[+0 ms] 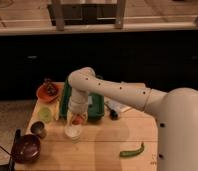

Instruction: Place apple in paper cup

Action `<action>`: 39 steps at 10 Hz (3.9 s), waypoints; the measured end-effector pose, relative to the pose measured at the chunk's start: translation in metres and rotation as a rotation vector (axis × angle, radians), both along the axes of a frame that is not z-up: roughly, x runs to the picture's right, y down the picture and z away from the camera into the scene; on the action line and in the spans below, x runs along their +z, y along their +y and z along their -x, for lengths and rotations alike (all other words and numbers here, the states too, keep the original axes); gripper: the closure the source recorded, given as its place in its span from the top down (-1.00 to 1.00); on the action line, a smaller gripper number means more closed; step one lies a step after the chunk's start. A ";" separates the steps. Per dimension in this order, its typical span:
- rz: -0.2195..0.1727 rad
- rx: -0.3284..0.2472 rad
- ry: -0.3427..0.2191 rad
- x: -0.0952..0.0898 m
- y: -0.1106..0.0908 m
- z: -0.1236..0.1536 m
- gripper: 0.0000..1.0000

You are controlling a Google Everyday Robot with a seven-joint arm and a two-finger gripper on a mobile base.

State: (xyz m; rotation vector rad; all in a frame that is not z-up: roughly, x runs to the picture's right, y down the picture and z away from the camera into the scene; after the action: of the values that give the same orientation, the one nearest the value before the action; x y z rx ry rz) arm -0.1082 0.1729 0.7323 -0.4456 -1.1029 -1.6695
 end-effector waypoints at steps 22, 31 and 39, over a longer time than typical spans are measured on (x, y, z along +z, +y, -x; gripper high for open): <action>0.012 -0.004 -0.001 0.002 -0.001 -0.002 -0.23; 0.021 -0.009 -0.004 0.003 -0.002 -0.003 -0.58; 0.031 -0.013 -0.005 0.005 -0.003 -0.006 -0.13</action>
State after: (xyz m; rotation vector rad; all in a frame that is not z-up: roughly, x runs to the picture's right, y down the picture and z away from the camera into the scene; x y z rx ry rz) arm -0.1024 0.1696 0.7375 -0.4695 -1.1328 -1.6680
